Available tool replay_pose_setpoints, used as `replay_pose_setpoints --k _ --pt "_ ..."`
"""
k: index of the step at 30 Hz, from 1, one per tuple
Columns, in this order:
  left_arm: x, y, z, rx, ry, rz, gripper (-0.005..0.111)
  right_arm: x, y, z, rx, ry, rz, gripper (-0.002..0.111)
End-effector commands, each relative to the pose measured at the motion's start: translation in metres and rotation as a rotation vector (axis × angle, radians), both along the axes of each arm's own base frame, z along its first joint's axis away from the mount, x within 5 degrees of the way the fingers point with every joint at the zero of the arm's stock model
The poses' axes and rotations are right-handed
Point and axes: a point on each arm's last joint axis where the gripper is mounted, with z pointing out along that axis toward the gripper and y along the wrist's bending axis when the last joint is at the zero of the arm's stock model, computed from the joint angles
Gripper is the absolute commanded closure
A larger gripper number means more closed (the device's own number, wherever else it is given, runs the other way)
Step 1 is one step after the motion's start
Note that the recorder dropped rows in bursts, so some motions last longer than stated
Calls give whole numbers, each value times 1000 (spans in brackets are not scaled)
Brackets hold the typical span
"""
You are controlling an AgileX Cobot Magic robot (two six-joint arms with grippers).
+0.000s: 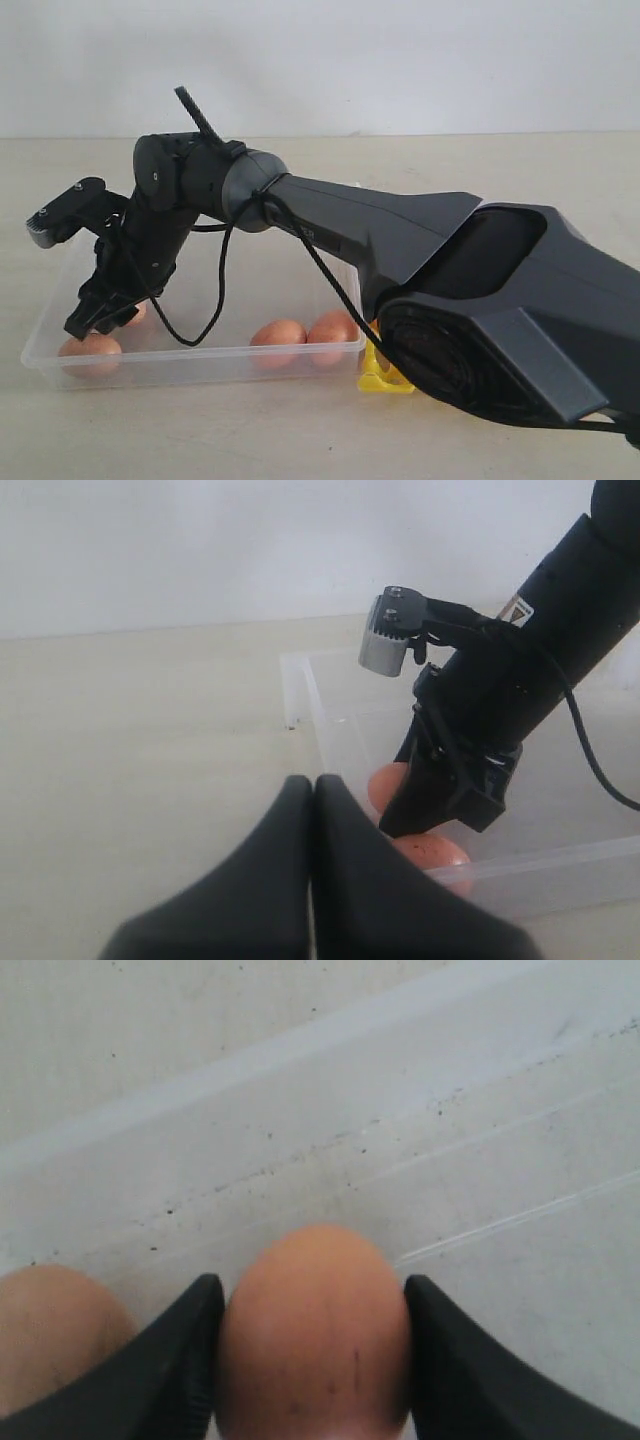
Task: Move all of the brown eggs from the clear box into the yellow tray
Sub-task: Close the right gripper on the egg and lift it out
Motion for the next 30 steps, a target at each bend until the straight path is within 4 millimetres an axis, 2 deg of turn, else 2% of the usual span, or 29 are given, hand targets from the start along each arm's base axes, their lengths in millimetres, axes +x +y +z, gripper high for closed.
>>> replay_pose_setpoints --k 1,2,6,10,15,19,22,24,27,30 --pt "0 0 2 7 -11 -4 111 0 -2 -8 -33 24 -8 101" --pt "0 0 2 7 -11 -4 111 0 -2 -8 -35 27 -12 108" --pt "0 0 2 7 -11 -4 111 -1 -2 -6 -33 29 -18 109" --pt "0 0 2 7 -11 -4 111 1 -4 17 -19 -21 -13 109" --pt "0 0 2 7 -11 -4 111 5 -17 80 -4 -119 -157 109" --pt "0 0 2 7 -11 -4 111 2 -32 149 105 -174 -329 109" --pt "0 0 2 7 -11 -4 111 -6 -39 188 225 -143 -436 109" --pt "0 0 2 7 -11 -4 111 -13 -38 202 271 -158 -457 109" --pt "0 0 2 7 -11 -4 111 -32 -30 201 240 -239 -438 109" --pt "0 0 2 -2 -10 -5 111 -49 -31 179 200 -294 -494 109"
